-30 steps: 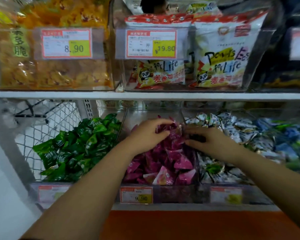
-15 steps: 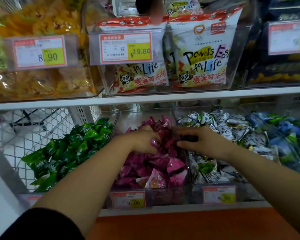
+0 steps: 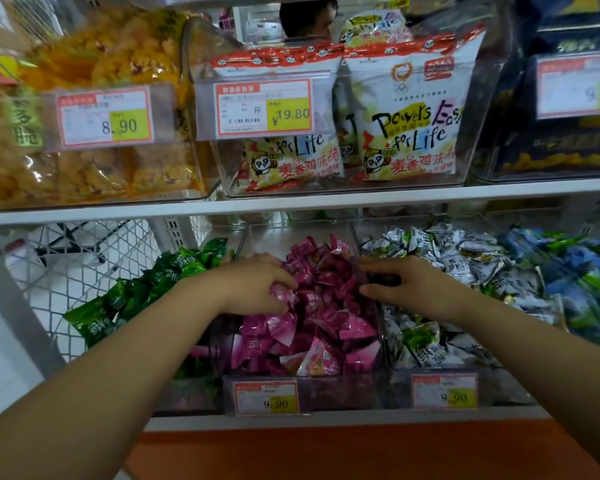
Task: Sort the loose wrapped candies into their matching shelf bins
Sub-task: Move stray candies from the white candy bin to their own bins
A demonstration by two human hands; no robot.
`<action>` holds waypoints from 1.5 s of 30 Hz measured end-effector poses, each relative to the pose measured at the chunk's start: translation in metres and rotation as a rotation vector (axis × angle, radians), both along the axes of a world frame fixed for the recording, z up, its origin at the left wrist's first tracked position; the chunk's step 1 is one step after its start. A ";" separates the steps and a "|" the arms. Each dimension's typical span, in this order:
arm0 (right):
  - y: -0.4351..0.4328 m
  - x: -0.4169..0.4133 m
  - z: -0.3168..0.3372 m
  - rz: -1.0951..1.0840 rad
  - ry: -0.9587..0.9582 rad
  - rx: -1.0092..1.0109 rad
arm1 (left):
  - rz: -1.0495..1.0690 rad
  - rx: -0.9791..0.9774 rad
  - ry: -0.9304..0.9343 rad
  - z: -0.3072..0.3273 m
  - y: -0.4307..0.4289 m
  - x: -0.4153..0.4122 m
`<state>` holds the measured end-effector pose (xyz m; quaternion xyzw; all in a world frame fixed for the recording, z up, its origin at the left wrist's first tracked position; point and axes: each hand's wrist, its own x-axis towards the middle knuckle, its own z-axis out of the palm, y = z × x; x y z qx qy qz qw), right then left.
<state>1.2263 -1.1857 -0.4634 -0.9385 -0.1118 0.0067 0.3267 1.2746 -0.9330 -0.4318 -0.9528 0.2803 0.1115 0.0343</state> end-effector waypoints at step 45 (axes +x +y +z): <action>-0.001 0.001 -0.003 0.002 0.015 0.006 | -0.294 -0.064 0.055 -0.052 -0.038 -0.024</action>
